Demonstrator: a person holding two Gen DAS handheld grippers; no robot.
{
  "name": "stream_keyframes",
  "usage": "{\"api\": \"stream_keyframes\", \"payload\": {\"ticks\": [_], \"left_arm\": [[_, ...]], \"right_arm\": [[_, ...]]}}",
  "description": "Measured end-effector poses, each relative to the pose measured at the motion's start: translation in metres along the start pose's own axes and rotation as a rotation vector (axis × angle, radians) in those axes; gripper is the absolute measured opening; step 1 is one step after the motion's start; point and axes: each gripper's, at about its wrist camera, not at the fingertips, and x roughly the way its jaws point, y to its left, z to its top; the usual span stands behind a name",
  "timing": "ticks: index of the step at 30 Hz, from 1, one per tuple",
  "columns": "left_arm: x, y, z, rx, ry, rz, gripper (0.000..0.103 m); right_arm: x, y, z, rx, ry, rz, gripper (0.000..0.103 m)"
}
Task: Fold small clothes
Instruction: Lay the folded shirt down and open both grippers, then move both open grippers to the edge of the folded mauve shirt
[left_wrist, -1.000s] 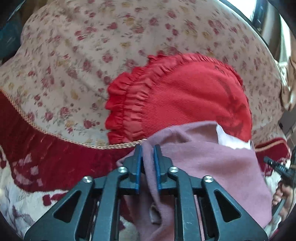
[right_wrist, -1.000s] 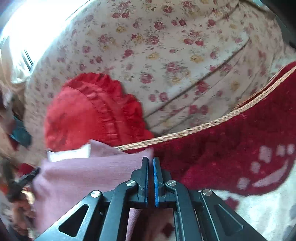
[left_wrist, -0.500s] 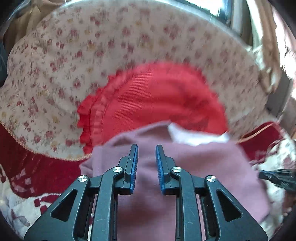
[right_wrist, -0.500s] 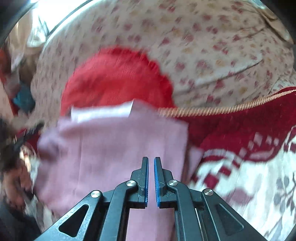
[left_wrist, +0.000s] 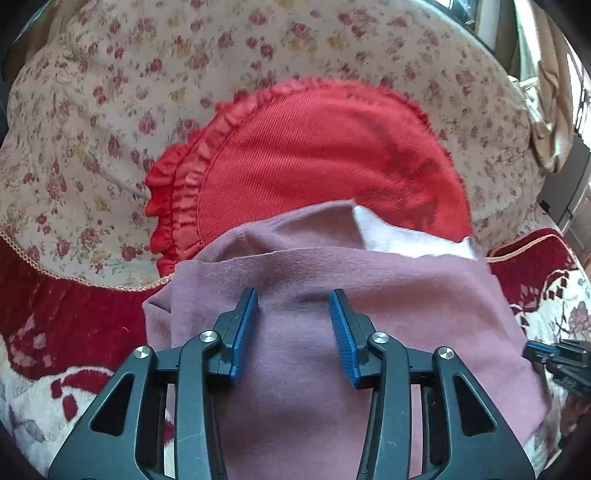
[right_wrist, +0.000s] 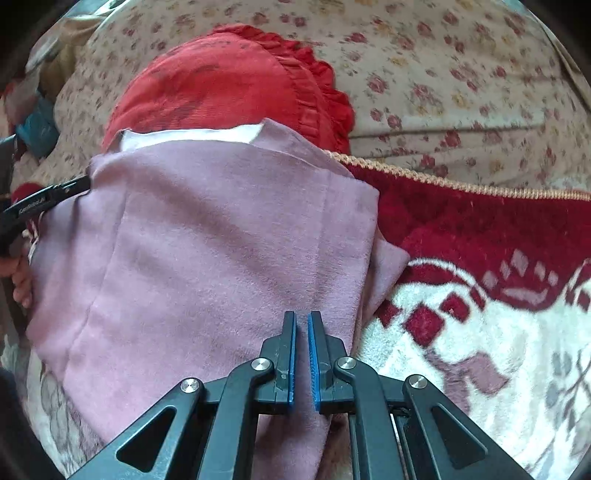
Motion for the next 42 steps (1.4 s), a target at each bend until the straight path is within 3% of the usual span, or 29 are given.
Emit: {"api": "stream_keyframes", "payload": {"ticks": [3,5,7,9,12,15,16,18,21,24,28,33,42], "left_arm": [[-0.033,-0.004,-0.004,-0.030,-0.054,-0.061,0.042],[-0.058,-0.010,-0.014,-0.047,-0.079,-0.096,0.056],[-0.080,-0.022,-0.033,-0.044,-0.070,-0.139,0.059],[-0.089,-0.037,-0.051,-0.018,-0.030,-0.159,0.059],[-0.083,-0.054,-0.078,0.018,0.066,-0.129,0.059],[-0.056,-0.057,-0.099,0.019,0.212,-0.078,0.059],[-0.055,-0.056,-0.104,0.014,0.220,-0.067,0.059],[-0.064,-0.055,-0.102,-0.004,0.188,-0.076,0.059],[-0.096,-0.052,-0.105,-0.042,0.087,-0.105,0.059],[-0.129,-0.043,-0.119,-0.120,0.011,-0.121,0.059],[-0.148,-0.027,-0.151,-0.257,-0.001,-0.116,0.059],[-0.141,-0.010,-0.180,-0.410,0.040,-0.119,0.059],[-0.118,0.003,-0.167,-0.526,0.028,-0.174,0.059]], "right_arm": [[-0.037,0.005,-0.014,0.069,-0.056,0.058,0.006],[-0.055,0.018,-0.030,0.052,-0.079,0.088,0.008],[-0.059,0.030,-0.049,0.034,-0.051,0.102,0.008],[-0.052,0.041,-0.060,-0.013,-0.006,0.073,0.008],[-0.027,0.045,-0.074,-0.059,0.092,-0.001,0.009],[-0.031,0.042,-0.072,-0.055,0.068,0.005,0.010],[-0.036,0.041,-0.071,-0.040,0.043,0.003,0.010],[-0.057,0.039,-0.065,-0.013,-0.068,0.028,0.010],[-0.070,0.039,-0.060,0.006,-0.140,0.064,0.012],[-0.050,0.046,-0.058,-0.012,-0.048,0.052,0.012],[-0.018,0.062,-0.064,-0.097,0.092,-0.034,0.013],[-0.020,0.076,-0.072,-0.197,0.051,-0.110,0.018],[-0.023,0.073,-0.074,-0.182,0.038,-0.116,0.025]]}}
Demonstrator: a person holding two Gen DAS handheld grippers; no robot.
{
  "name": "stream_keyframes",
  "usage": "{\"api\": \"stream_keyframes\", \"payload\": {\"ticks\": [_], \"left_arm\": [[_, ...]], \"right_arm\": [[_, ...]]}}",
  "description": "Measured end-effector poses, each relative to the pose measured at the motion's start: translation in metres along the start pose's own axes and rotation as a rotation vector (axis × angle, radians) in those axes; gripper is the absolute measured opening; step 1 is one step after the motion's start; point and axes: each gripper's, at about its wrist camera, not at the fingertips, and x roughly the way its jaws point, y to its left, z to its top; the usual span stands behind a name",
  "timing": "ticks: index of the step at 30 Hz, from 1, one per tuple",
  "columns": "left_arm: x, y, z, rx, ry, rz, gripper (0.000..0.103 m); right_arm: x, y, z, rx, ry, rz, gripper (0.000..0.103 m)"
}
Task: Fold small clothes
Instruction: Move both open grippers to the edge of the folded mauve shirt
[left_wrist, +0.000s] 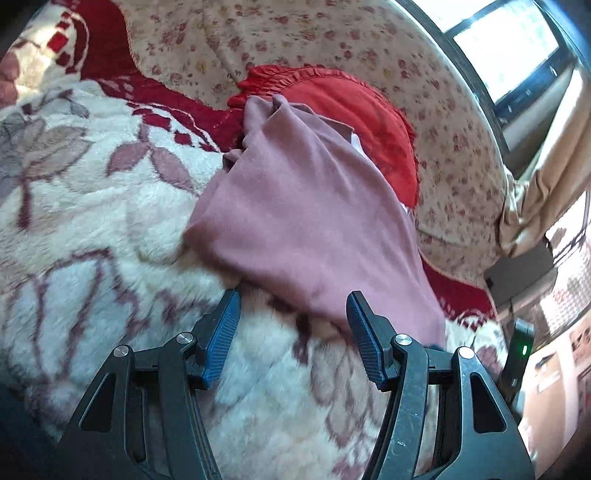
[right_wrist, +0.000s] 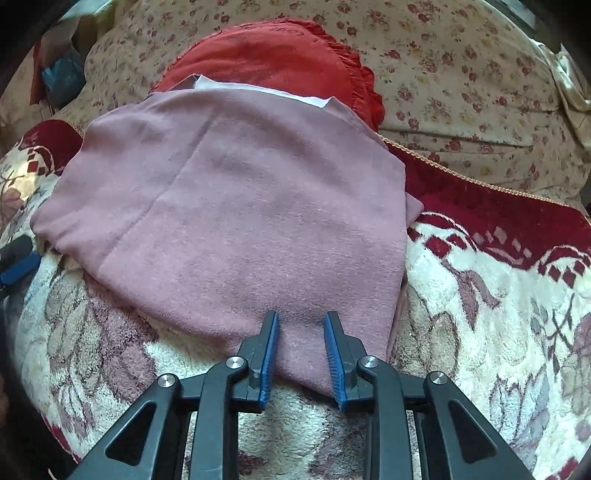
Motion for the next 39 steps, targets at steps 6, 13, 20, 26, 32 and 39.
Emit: {"api": "stream_keyframes", "payload": {"ticks": [6,13,20,26,32,39], "left_arm": [[0.018,0.006,0.019,-0.111,-0.008,-0.019,0.059],[0.020,0.001,0.026,-0.153,-0.099,0.004,0.059],[0.021,-0.002,0.036,-0.068,-0.136,0.090,0.040],[0.018,0.008,0.039,-0.051,-0.155,0.157,0.010],[0.015,-0.020,0.033,0.146,-0.214,0.226,0.007],[0.019,-0.080,0.005,0.510,-0.290,0.250,0.008]], "right_arm": [[0.005,0.001,0.003,-0.005,-0.012,-0.019,0.026],[0.005,0.003,0.002,-0.003,-0.021,-0.031,0.028],[0.003,0.001,-0.001,-0.010,-0.045,-0.018,0.029],[-0.008,-0.005,0.009,-0.015,-0.036,0.002,0.029],[-0.061,-0.003,0.084,0.147,-0.177,0.230,0.031],[-0.032,0.034,0.203,0.273,-0.010,0.683,0.045]]}}
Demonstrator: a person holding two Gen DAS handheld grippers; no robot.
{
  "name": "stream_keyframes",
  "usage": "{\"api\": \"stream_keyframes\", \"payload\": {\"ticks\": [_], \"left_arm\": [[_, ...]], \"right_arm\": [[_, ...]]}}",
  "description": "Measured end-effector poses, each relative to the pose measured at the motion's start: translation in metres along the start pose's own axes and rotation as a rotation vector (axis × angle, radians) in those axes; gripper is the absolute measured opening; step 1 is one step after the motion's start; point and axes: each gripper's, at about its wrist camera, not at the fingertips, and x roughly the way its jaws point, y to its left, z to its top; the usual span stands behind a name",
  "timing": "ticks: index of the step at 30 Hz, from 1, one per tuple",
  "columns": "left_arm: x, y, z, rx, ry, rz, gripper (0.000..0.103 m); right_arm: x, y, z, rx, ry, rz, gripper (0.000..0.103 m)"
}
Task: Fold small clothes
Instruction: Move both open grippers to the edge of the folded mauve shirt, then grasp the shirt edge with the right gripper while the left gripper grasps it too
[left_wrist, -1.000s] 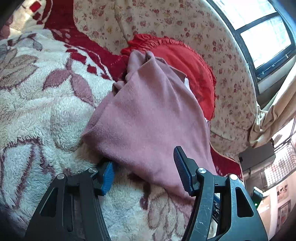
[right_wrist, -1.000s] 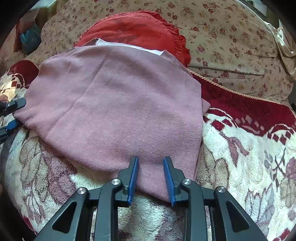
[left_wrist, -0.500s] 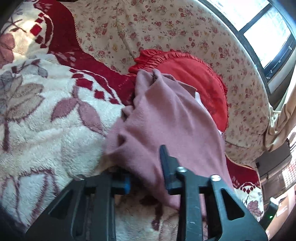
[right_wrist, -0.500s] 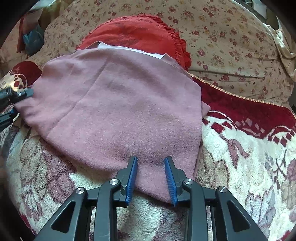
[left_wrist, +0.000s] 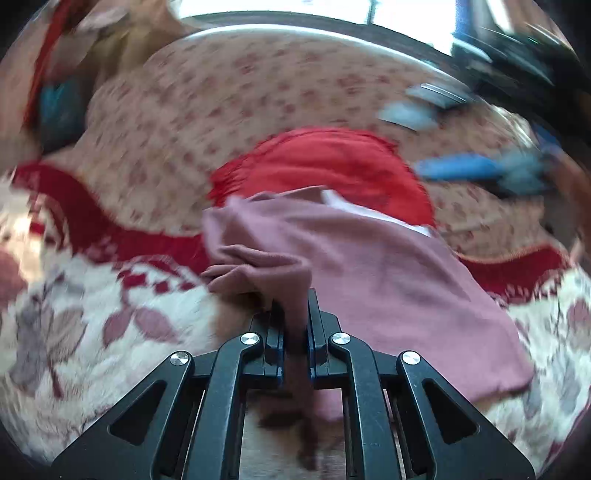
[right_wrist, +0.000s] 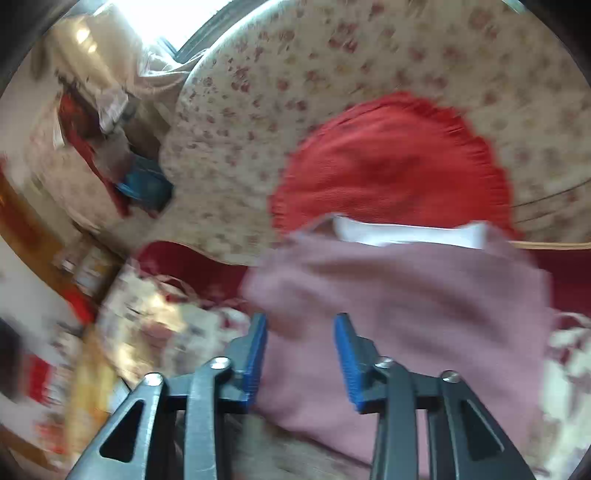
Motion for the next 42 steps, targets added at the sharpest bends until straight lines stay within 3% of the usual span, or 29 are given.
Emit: {"api": "stream_keyframes", "payload": {"ticks": [3,7,10,17,19,24,28,29,30,32,33,42], "left_arm": [[-0.005,-0.024,-0.003,0.127,-0.032,-0.033,0.008],[-0.001,-0.044,-0.008,0.220,-0.030,-0.066,0.008],[0.006,-0.049,-0.009,0.226,0.005,-0.091,0.008],[0.007,-0.054,-0.011,0.223,0.027,-0.125,0.008],[0.006,-0.052,-0.009,0.210,0.028,-0.132,0.008],[0.004,-0.052,-0.010,0.200,0.033,-0.152,0.008],[0.001,-0.055,-0.010,0.211,0.025,-0.159,0.008],[0.001,-0.055,-0.010,0.212,0.024,-0.160,0.008],[0.001,-0.055,-0.010,0.212,0.026,-0.165,0.008],[0.000,-0.056,-0.010,0.219,0.023,-0.175,0.008],[0.000,-0.058,-0.011,0.230,0.020,-0.178,0.007],[0.001,-0.069,-0.018,0.301,0.010,-0.146,0.007]], "right_arm": [[0.037,0.004,0.029,0.038,0.105,0.032,0.056],[0.083,0.022,0.057,-0.040,0.244,-0.025,0.062],[0.112,0.037,0.069,-0.091,0.343,-0.113,0.065],[0.185,0.077,0.078,-0.186,0.482,-0.287,0.068],[0.202,0.085,0.075,-0.232,0.505,-0.342,0.068],[0.223,0.103,0.065,-0.309,0.558,-0.379,0.068],[0.238,0.103,0.059,-0.360,0.604,-0.521,0.067],[0.240,0.100,0.058,-0.370,0.614,-0.548,0.058],[0.242,0.098,0.058,-0.382,0.622,-0.570,0.038],[0.239,0.096,0.058,-0.404,0.618,-0.577,0.018],[0.237,0.096,0.060,-0.406,0.607,-0.572,0.013],[0.154,0.062,0.089,-0.286,0.474,-0.498,0.011]]}}
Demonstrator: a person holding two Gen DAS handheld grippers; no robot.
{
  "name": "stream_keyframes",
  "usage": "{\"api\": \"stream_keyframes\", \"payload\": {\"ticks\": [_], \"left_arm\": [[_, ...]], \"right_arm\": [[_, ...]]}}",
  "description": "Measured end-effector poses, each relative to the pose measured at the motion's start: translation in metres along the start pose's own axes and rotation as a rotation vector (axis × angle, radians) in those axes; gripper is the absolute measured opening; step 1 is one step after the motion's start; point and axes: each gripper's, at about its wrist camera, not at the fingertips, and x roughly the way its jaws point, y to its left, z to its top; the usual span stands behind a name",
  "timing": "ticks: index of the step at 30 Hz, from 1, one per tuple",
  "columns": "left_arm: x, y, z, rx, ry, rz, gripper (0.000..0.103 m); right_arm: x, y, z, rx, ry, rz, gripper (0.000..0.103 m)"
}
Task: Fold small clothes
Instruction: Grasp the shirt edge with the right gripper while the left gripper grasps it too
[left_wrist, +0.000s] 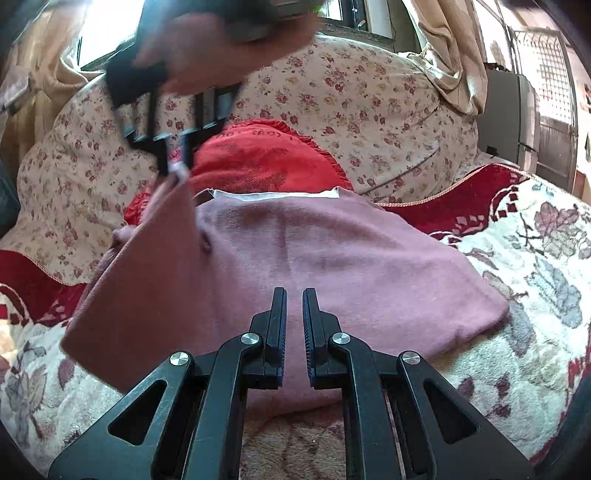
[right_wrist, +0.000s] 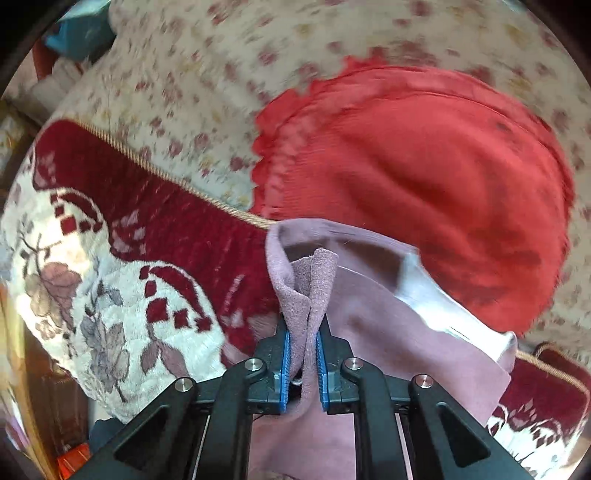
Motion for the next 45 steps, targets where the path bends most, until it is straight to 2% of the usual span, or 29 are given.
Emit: {"api": "stream_keyframes", "payload": {"ticks": [4,7,9,10,11,13,14,17,20,23,25,27,29,31,33,34,41,44,45], "left_arm": [[-0.005,-0.002,-0.006,0.039,0.002,0.061,0.008],[-0.018,0.012,-0.010,0.040,0.006,0.168,0.009],[-0.029,0.029,-0.013,0.001,0.001,0.233,0.023],[-0.033,0.037,-0.014,-0.018,-0.006,0.274,0.048],[-0.035,0.043,-0.015,-0.029,-0.010,0.311,0.067],[-0.038,0.052,-0.017,-0.059,-0.034,0.356,0.067],[-0.036,0.053,-0.018,-0.068,-0.044,0.346,0.068],[-0.022,0.048,-0.019,-0.053,-0.033,0.234,0.068],[-0.008,0.050,-0.017,-0.072,-0.009,0.198,0.068],[-0.001,0.070,-0.017,-0.178,0.012,0.164,0.068],[-0.003,0.082,-0.016,-0.251,-0.011,0.117,0.068],[-0.005,0.089,-0.012,-0.306,-0.044,0.073,0.066],[-0.004,0.092,-0.008,-0.332,-0.057,0.023,0.053],[-0.006,0.092,-0.004,-0.355,-0.075,-0.019,0.050],[-0.012,0.091,-0.001,-0.349,-0.110,-0.015,0.032],[-0.014,0.089,0.002,-0.334,-0.110,-0.016,0.008],[-0.025,0.058,0.017,-0.227,-0.125,-0.048,0.005],[-0.028,0.029,0.026,-0.151,-0.128,-0.087,0.005],[-0.027,0.017,0.028,-0.137,-0.116,-0.121,0.005]], "right_arm": [[-0.018,-0.042,-0.025,0.077,-0.045,0.062,0.011],[-0.023,-0.058,-0.038,0.109,-0.076,0.125,0.011],[-0.024,-0.068,-0.044,0.136,-0.089,0.159,0.011],[-0.024,-0.071,-0.046,0.142,-0.094,0.163,0.011],[-0.023,-0.074,-0.047,0.150,-0.096,0.172,0.011],[-0.023,-0.079,-0.051,0.159,-0.101,0.184,0.011],[-0.023,-0.082,-0.053,0.161,-0.105,0.187,0.011],[-0.024,-0.087,-0.059,0.167,-0.111,0.203,0.011],[-0.024,-0.090,-0.064,0.163,-0.117,0.212,0.011],[-0.025,-0.098,-0.070,0.171,-0.122,0.218,0.011],[-0.025,-0.103,-0.073,0.172,-0.125,0.219,0.011],[-0.025,-0.106,-0.076,0.174,-0.128,0.220,0.011],[-0.026,-0.108,-0.078,0.175,-0.136,0.223,0.011],[-0.028,-0.109,-0.080,0.172,-0.145,0.220,0.011],[-0.027,-0.109,-0.081,0.172,-0.145,0.223,0.011],[-0.026,-0.109,-0.081,0.170,-0.146,0.222,0.011],[-0.031,-0.124,-0.090,0.191,-0.190,0.245,0.011],[-0.036,-0.146,-0.098,0.218,-0.222,0.262,0.011],[-0.037,-0.156,-0.101,0.233,-0.227,0.271,0.011]]}}
